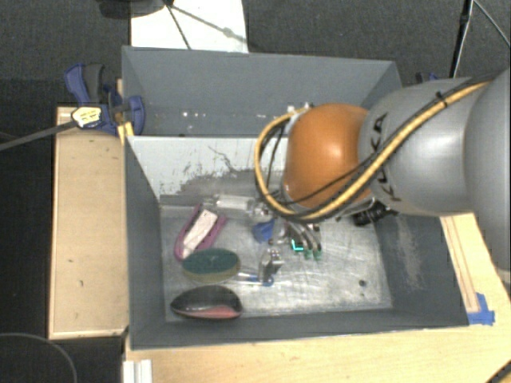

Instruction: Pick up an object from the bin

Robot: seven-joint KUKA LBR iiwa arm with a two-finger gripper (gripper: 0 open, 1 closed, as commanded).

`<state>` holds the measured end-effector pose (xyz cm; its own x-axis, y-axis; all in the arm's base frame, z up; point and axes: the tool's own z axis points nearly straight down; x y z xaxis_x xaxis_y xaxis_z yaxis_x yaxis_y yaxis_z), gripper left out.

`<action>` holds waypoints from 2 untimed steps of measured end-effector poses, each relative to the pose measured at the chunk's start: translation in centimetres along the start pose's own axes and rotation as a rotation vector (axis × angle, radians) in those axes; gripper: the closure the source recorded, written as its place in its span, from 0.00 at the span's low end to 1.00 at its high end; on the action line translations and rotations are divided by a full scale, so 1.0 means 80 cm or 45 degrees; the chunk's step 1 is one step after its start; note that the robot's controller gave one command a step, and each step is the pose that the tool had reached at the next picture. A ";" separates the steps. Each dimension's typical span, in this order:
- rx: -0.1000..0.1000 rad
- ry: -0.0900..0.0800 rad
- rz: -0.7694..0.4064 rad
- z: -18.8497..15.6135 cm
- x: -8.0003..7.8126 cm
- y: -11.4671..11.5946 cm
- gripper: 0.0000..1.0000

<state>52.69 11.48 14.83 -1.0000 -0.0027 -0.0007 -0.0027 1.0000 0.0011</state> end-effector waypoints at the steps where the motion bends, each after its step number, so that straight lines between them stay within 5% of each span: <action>1: -0.009 -0.029 -0.028 0.066 -0.030 -0.051 0.00; 2: 0.000 -0.010 -0.064 0.073 -0.058 -0.064 0.00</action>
Offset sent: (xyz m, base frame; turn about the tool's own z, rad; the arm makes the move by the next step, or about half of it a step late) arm 0.0207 -0.0525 -0.0696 -0.0172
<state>57.33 6.36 8.95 -0.9986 -0.0529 -0.0089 -0.0530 0.9986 0.0008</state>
